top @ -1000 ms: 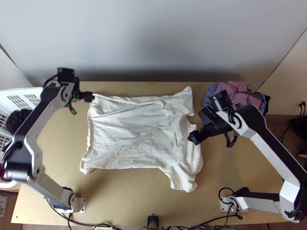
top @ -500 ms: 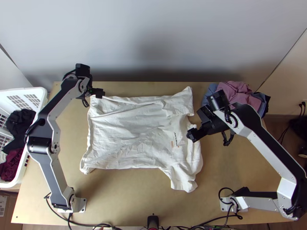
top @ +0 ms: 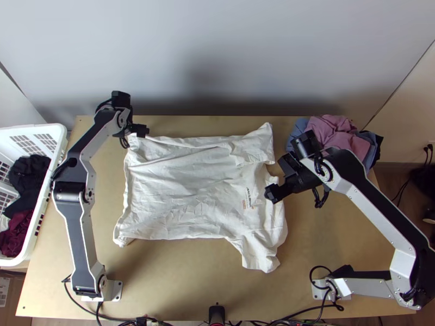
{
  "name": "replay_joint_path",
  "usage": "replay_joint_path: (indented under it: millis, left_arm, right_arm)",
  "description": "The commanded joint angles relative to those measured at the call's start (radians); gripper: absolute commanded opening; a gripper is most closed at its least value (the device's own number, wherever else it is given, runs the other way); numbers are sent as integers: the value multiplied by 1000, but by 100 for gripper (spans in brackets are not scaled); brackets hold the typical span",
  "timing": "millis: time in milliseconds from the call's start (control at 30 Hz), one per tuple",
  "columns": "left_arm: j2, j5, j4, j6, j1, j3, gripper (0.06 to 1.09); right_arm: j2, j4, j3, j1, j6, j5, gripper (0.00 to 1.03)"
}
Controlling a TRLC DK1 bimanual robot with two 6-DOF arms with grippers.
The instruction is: Fold the t-shirt
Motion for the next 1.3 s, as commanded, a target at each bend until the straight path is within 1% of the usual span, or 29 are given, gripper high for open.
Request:
replay_joint_path:
  millis: [0, 133, 200, 433, 533, 700, 767, 833, 933, 1033, 1167, 1267]
  left_arm:
    - [63, 0, -8, 2, 2, 66, 89]
    - [81, 8, -25, 2, 1, 88, 68]
    - [87, 13, -37, 2, 1, 92, 63]
    - [94, 13, -111, -10, 15, 121, 64]
    - [81, 13, -143, -12, 18, 123, 68]
    - [94, 14, -155, -1, 25, 129, 67]
    - [104, 20, -172, -3, 25, 143, 56]
    - [107, 48, -177, -10, 24, 149, 45]
    - [112, 62, -180, -13, 19, 154, 34]
    - [118, 66, -195, -19, 15, 164, 31]
    - [120, 68, -203, -23, 15, 172, 10]
    - [118, 68, -214, -23, 13, 183, 9]
  right_arm:
    - [2, 4, -19, -10, 0, 0, 97]
    - [5, 12, -19, -11, 2, 0, 97]
    - [6, 13, -19, -11, 3, 0, 97]
    - [11, 19, -16, -20, 2, 0, 98]
    - [12, 21, -18, -20, 3, 0, 98]
    - [17, 29, -21, -20, 5, 0, 97]
    - [19, 29, -15, -20, 5, 0, 98]
    - [20, 29, -12, -20, 5, 0, 97]
    - [20, 29, -12, -31, 3, 0, 97]
    - [23, 30, -4, -34, 3, 0, 98]
    - [34, 30, 11, -36, 5, 0, 97]
    - [52, 33, 28, -34, 5, 0, 97]
